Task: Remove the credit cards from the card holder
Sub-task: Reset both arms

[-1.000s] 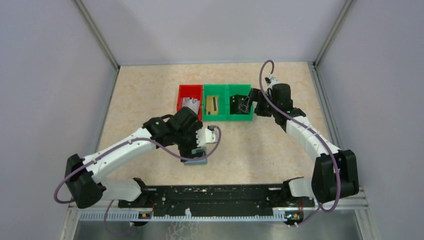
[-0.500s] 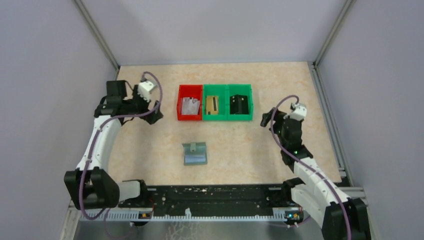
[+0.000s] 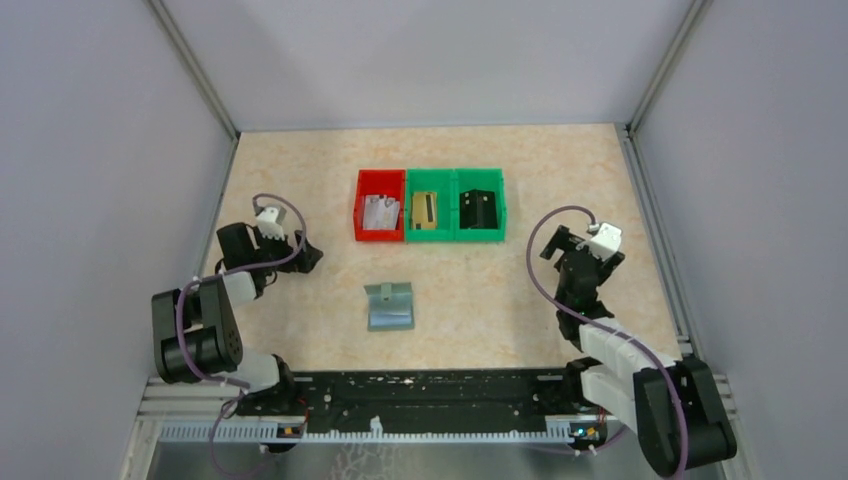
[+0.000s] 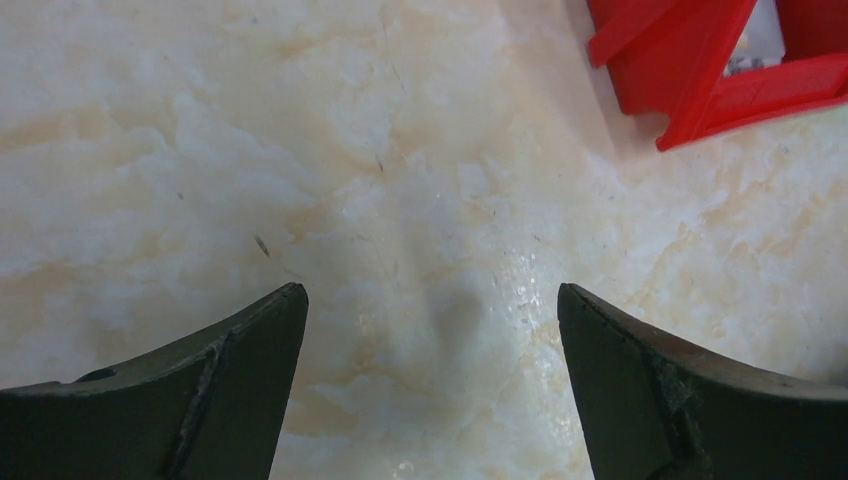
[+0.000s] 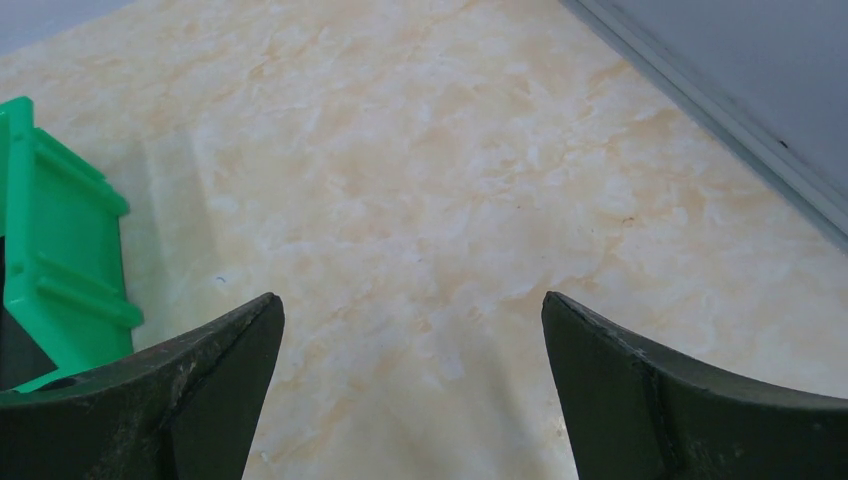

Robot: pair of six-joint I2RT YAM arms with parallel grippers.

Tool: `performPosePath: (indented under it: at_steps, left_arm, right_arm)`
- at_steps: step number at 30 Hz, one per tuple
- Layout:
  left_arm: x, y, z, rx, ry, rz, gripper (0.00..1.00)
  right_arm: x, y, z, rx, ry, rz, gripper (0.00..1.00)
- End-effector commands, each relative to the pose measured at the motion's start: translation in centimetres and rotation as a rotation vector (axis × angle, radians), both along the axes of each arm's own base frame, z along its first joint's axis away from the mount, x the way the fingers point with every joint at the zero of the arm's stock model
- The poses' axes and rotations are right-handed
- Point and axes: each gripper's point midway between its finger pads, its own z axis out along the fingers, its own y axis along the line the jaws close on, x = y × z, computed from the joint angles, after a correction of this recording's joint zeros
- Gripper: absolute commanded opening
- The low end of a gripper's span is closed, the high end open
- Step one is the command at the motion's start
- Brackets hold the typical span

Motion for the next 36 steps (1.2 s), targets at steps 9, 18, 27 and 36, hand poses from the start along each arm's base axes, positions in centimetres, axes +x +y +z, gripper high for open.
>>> performPosePath:
  at_steps: [9, 18, 27, 36]
  left_arm:
    - [3.3, -1.7, 6.5, -0.107, -0.503, -0.015, 0.99]
    - [0.9, -2.9, 7.1, -0.03, -0.604, -0.013, 0.99]
    - [3.6, -3.3, 4.6, 0.082, -0.499, 0.062, 0.99]
    - [3.5, -3.3, 4.7, 0.085, -0.509, 0.062, 0.99]
  right_arm:
    - [1.2, -2.6, 2.5, -0.174, -0.148, -0.097, 0.99]
    - [3.1, -0.5, 1.7, -0.262, -0.152, 0.07, 0.99]
    - [4.9, -1.2, 0.0, -0.185, -0.099, 0.093, 0.99]
    - [4.7, -1.5, 0.0, -0.182, -0.104, 0.094, 0.99]
